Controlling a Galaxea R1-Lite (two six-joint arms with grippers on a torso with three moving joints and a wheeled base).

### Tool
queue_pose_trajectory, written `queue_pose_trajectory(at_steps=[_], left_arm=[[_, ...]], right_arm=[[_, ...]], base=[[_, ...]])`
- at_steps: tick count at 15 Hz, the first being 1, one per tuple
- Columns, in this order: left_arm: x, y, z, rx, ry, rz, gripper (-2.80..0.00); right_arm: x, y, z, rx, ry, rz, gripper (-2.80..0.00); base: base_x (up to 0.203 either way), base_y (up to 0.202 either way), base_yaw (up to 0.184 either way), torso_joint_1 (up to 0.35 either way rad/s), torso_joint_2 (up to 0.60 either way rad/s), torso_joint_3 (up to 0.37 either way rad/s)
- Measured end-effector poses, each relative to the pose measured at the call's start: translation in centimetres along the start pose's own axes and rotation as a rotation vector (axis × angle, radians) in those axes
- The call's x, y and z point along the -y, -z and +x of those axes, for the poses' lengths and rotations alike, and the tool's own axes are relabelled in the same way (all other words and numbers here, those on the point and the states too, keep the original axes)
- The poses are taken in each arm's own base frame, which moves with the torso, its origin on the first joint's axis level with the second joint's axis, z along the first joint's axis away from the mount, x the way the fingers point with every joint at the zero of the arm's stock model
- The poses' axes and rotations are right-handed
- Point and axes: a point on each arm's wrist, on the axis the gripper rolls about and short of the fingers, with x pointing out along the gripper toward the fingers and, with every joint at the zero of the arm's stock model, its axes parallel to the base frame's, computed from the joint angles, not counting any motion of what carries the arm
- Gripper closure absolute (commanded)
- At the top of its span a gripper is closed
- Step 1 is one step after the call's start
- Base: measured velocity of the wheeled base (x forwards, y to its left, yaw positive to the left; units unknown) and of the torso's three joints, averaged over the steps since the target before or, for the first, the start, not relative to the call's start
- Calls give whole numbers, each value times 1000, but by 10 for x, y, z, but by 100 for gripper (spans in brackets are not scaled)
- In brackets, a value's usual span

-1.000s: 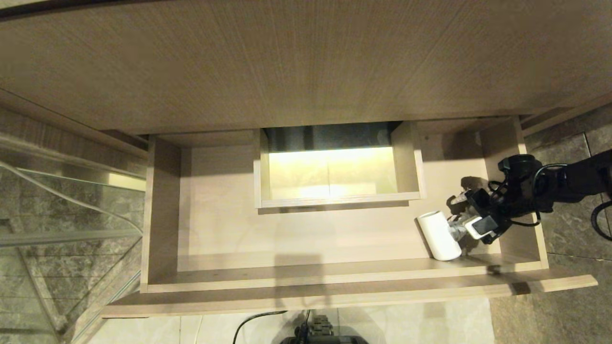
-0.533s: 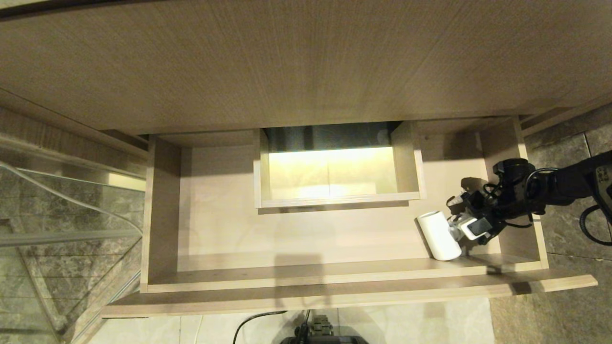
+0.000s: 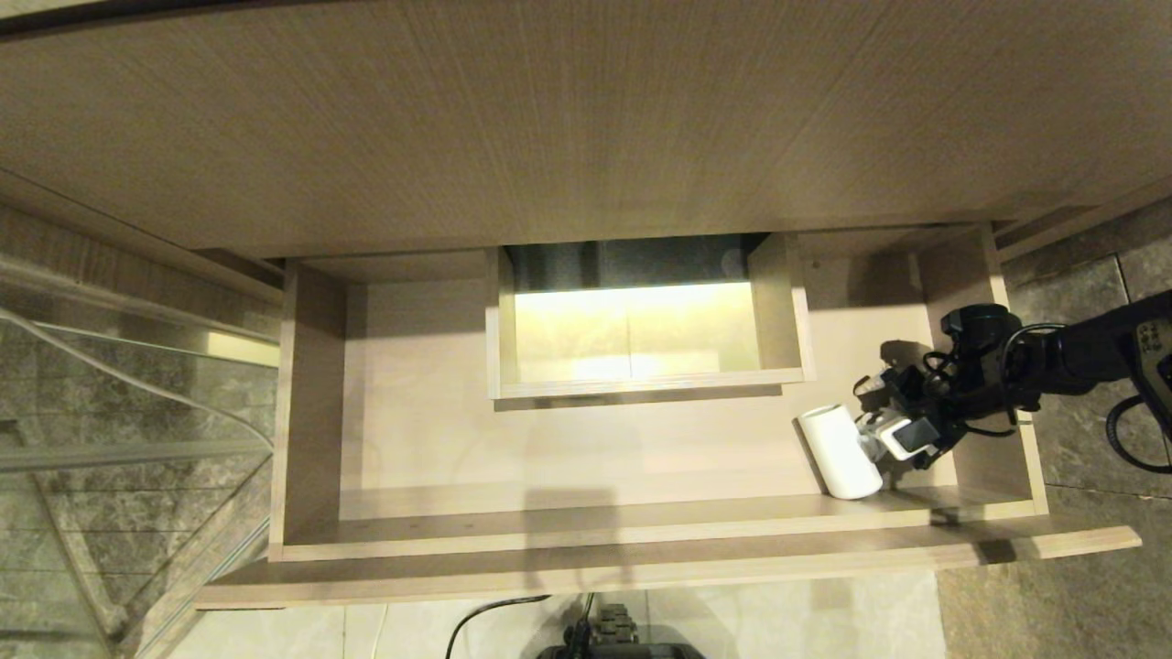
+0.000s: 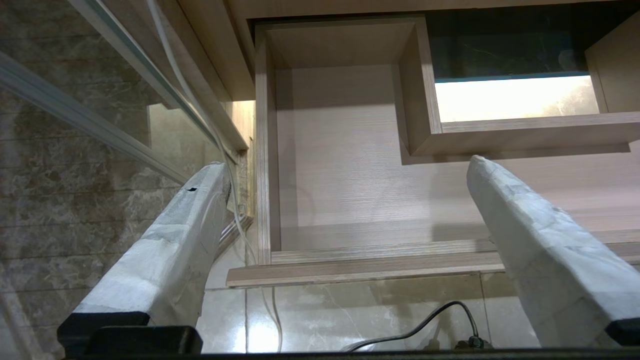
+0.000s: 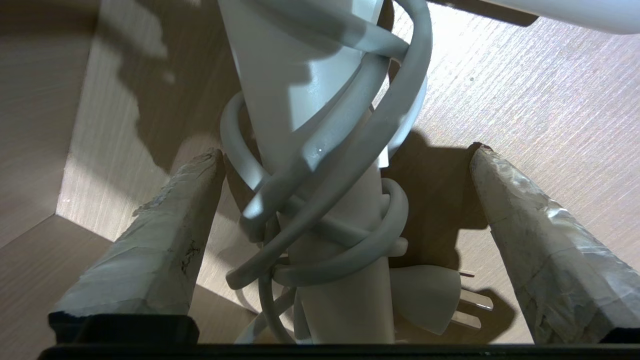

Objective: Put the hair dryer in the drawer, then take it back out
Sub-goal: Take the hairdryer out

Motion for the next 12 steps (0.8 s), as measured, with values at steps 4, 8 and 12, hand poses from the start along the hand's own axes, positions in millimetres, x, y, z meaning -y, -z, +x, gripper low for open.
queue_pose_trajectory(at_steps=[4,8,12], left_arm=[[0,0,0,0,0,0,-280],[0,0,0,0,1,1,-280],[0,0,0,0,0,1,-280]], right_arm=[[2,2,0,-15,-3,39,0],[3,-1,1,-8,-5,73,0],[5,-4,1,-4,-4,70,0]], base=[[0,0,0,0,0,0],[0,0,0,0,0,0],[0,0,0,0,0,0]])
